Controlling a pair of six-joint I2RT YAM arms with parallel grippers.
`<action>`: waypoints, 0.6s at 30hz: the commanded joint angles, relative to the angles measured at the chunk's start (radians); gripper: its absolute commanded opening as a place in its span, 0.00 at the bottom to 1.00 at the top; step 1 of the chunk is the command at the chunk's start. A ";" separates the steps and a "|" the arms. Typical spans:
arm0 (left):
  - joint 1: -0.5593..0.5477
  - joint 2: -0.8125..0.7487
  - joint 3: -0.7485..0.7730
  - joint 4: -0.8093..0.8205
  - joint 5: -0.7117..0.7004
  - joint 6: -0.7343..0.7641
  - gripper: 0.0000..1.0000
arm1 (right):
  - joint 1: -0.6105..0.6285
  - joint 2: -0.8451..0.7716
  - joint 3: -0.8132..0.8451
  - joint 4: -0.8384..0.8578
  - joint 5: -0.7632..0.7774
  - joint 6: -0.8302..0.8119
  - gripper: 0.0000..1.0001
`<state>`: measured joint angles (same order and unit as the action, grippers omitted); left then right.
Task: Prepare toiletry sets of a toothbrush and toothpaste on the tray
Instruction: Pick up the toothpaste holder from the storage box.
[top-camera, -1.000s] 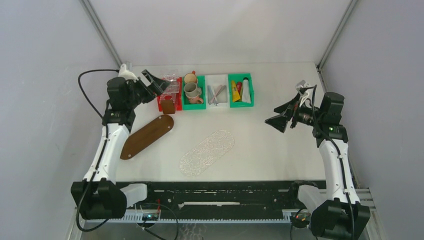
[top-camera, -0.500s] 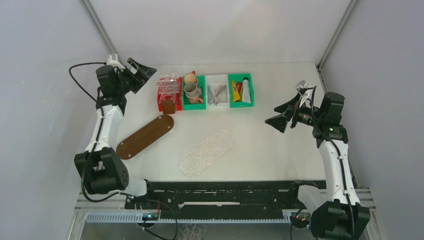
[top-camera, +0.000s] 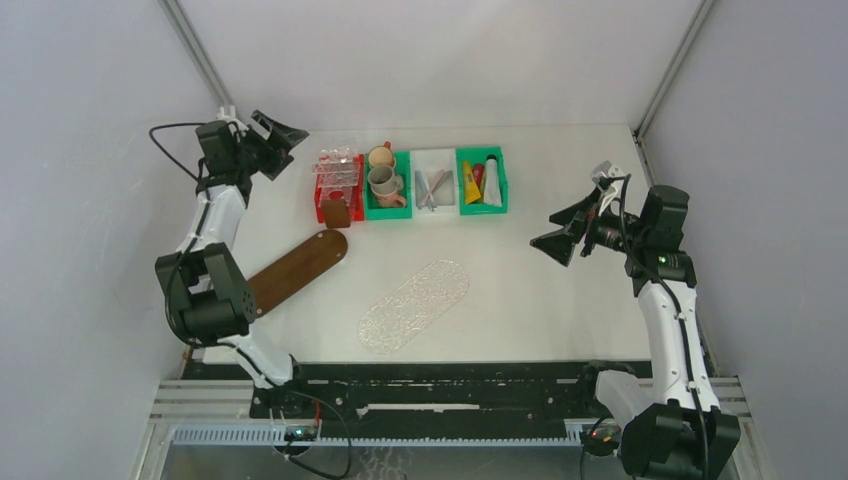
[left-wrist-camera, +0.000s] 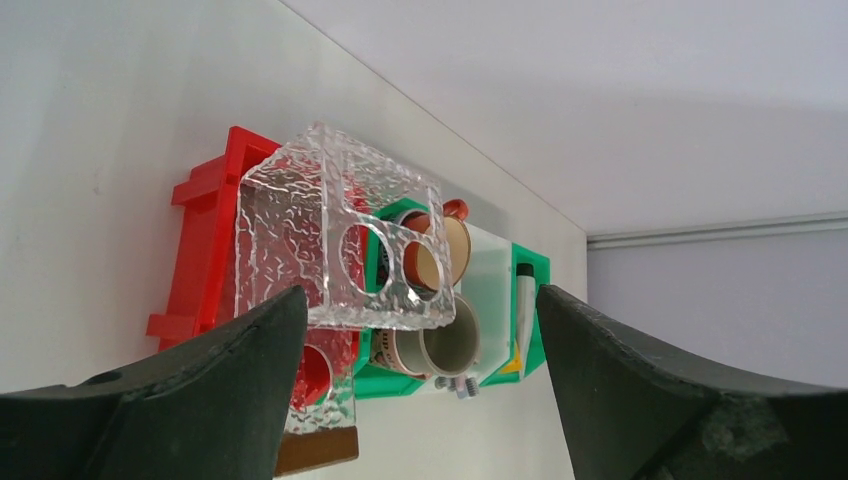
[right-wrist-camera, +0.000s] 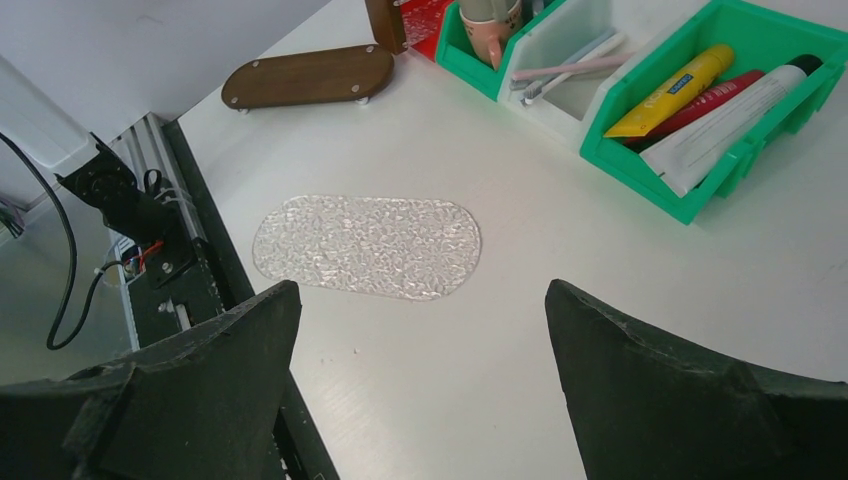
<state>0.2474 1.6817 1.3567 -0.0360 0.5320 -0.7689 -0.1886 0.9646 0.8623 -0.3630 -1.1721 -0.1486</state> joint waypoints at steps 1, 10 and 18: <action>0.002 0.064 0.086 0.052 0.047 -0.046 0.88 | -0.002 -0.018 -0.002 0.023 0.000 -0.023 1.00; 0.003 0.215 0.159 0.071 0.125 -0.115 0.87 | 0.000 -0.012 -0.001 0.016 0.011 -0.038 1.00; 0.003 0.288 0.151 0.180 0.197 -0.210 0.80 | 0.003 -0.004 -0.002 0.012 0.020 -0.046 1.00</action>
<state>0.2474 1.9549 1.4555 0.0376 0.6598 -0.9070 -0.1883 0.9646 0.8623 -0.3637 -1.1534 -0.1642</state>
